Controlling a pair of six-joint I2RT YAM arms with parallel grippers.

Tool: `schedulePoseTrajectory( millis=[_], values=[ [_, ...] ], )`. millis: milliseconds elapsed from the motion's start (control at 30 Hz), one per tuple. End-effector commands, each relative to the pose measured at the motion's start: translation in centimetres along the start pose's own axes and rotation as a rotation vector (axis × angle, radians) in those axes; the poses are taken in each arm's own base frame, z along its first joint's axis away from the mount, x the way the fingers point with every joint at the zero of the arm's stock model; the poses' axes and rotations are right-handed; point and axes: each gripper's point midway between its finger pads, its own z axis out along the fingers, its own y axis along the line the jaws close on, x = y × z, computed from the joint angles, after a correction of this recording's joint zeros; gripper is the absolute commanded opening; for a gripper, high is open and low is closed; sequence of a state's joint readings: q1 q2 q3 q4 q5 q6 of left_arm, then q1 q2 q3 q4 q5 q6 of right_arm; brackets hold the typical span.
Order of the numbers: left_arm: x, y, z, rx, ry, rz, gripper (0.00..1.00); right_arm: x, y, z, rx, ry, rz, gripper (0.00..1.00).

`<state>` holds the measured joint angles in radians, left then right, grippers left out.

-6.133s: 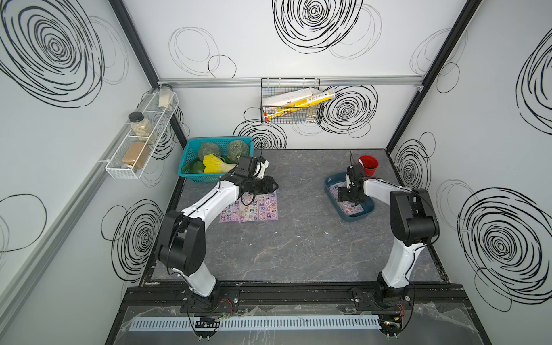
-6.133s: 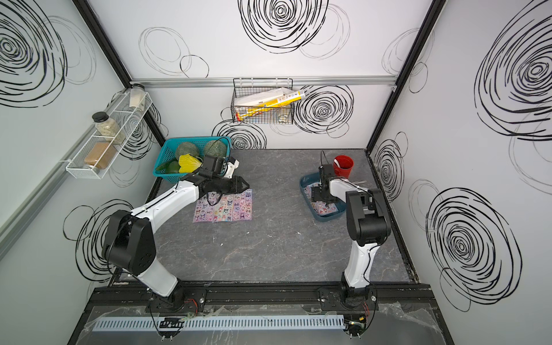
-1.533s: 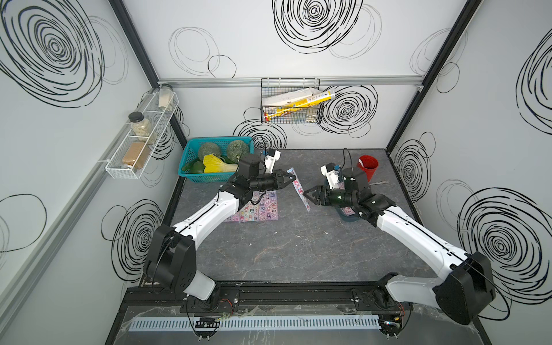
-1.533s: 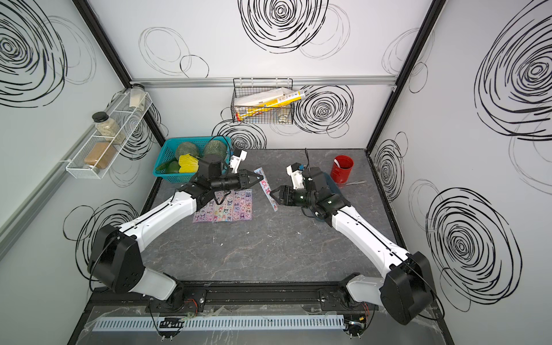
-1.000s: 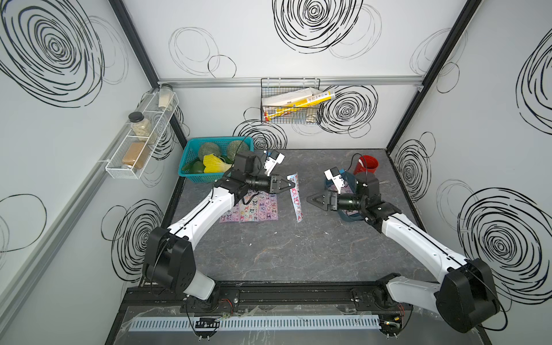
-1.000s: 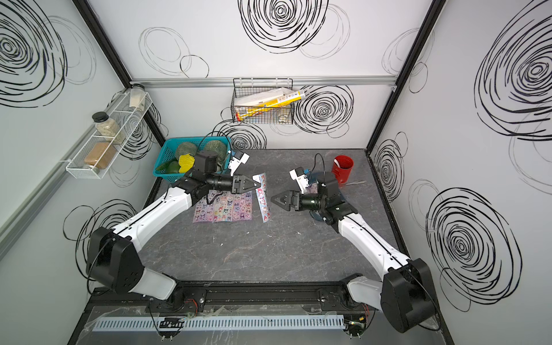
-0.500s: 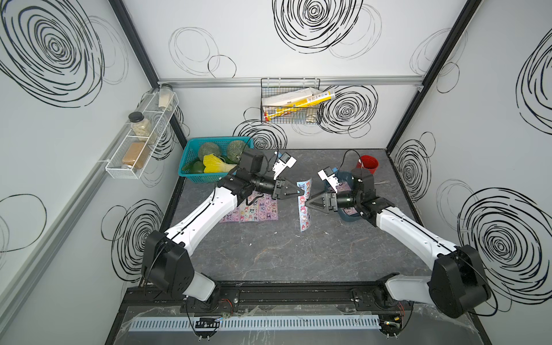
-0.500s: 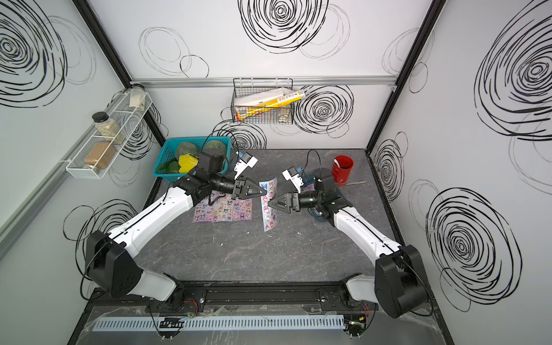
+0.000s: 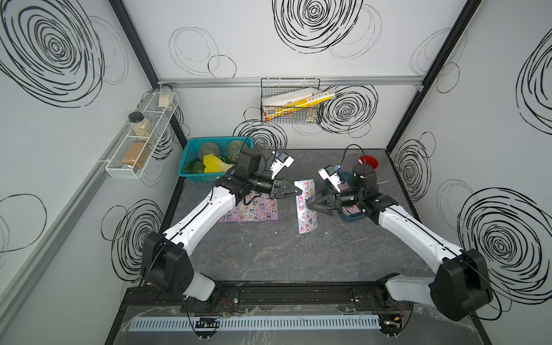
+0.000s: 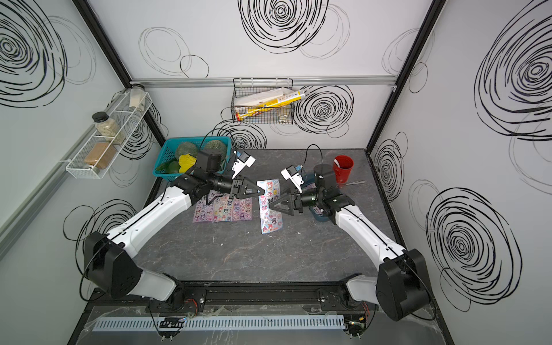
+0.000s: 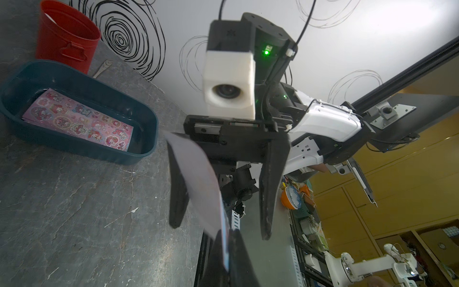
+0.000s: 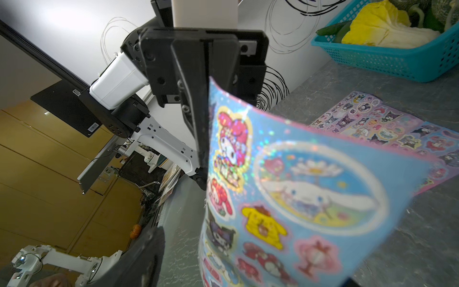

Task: Take the stickers out of the storage box
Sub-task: Place the sticker at the center of the board.

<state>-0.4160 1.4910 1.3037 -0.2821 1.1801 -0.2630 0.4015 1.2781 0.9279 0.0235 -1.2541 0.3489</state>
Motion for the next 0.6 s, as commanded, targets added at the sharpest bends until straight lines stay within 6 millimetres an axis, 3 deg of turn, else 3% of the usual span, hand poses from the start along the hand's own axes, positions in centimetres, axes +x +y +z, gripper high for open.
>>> schedulePoseTrajectory(
  millis=[0, 567],
  values=[
    [-0.5, 1.8, -0.7, -0.05, -0.026, -0.013, 0.0, 0.2, 1.3, -0.3, -0.02, 0.005, -0.03, 0.75],
    [0.0, 4.6, -1.5, -0.178, -0.024, -0.057, 0.01, 1.0, -2.7, 0.2, 0.086, -0.004, 0.082, 0.18]
  ],
)
